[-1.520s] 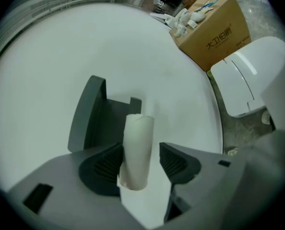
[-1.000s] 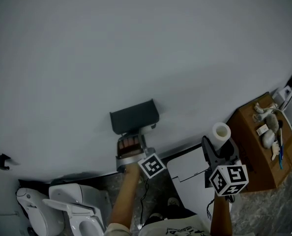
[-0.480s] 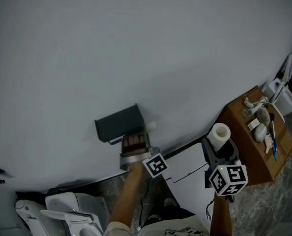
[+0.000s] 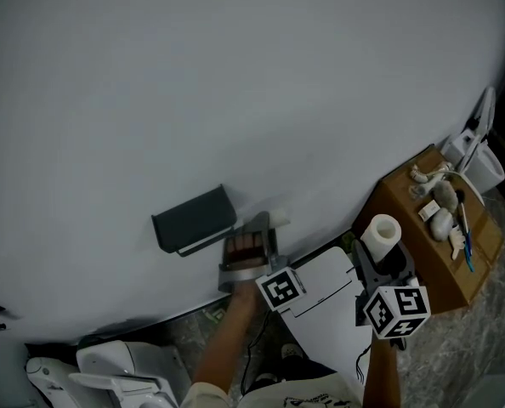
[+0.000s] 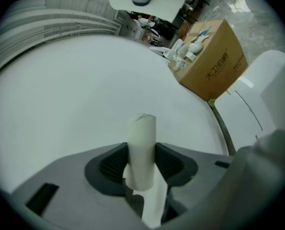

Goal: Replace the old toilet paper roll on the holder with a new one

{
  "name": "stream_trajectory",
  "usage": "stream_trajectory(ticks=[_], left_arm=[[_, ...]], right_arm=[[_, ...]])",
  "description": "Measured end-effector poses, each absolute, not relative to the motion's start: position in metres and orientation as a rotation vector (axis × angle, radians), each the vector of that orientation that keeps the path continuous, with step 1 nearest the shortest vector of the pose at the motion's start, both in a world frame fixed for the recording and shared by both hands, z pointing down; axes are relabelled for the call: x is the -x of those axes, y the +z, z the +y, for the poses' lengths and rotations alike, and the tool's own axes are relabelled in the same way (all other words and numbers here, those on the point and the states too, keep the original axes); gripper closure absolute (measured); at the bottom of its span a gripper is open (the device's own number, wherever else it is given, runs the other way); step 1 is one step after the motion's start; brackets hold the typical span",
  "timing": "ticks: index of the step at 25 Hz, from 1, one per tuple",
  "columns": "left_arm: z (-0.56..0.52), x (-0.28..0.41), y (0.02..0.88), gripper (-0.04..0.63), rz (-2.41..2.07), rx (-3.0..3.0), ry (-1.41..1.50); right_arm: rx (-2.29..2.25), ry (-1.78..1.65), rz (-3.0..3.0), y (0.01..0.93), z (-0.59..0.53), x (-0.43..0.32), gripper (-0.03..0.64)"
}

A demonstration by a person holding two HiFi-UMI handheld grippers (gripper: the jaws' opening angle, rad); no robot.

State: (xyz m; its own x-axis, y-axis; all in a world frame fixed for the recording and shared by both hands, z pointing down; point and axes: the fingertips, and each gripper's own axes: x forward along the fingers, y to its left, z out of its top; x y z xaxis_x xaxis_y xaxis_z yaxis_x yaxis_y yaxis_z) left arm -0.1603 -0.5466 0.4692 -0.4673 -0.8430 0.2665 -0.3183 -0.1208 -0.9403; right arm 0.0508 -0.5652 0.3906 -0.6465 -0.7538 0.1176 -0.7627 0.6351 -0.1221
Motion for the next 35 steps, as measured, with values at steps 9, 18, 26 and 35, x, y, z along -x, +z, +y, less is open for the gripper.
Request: stream_trajectory(ticks=[9,18,26,35], left_arm=[[-0.516,0.143,0.438,0.411,1.995,1.536,-1.208],[-0.461,0.159,0.403,0.411,2.253,1.767,-0.748],[-0.389,0.199,0.366,0.411,2.462,1.800,-0.266],[-0.330,0.234,0.355,0.413,2.597,1.717,0.042]], right_arm=[[-1.280,0.252,-2.818,0.385,-0.555,-0.045,0.305],[-1.150,0.238,-2.881,0.382,-0.531,-0.007,0.305],[-0.997,0.241,-2.941,0.382,-0.507,0.029,0.305],[-0.817,0.290,-2.961,0.393,-0.489,0.071,0.305]])
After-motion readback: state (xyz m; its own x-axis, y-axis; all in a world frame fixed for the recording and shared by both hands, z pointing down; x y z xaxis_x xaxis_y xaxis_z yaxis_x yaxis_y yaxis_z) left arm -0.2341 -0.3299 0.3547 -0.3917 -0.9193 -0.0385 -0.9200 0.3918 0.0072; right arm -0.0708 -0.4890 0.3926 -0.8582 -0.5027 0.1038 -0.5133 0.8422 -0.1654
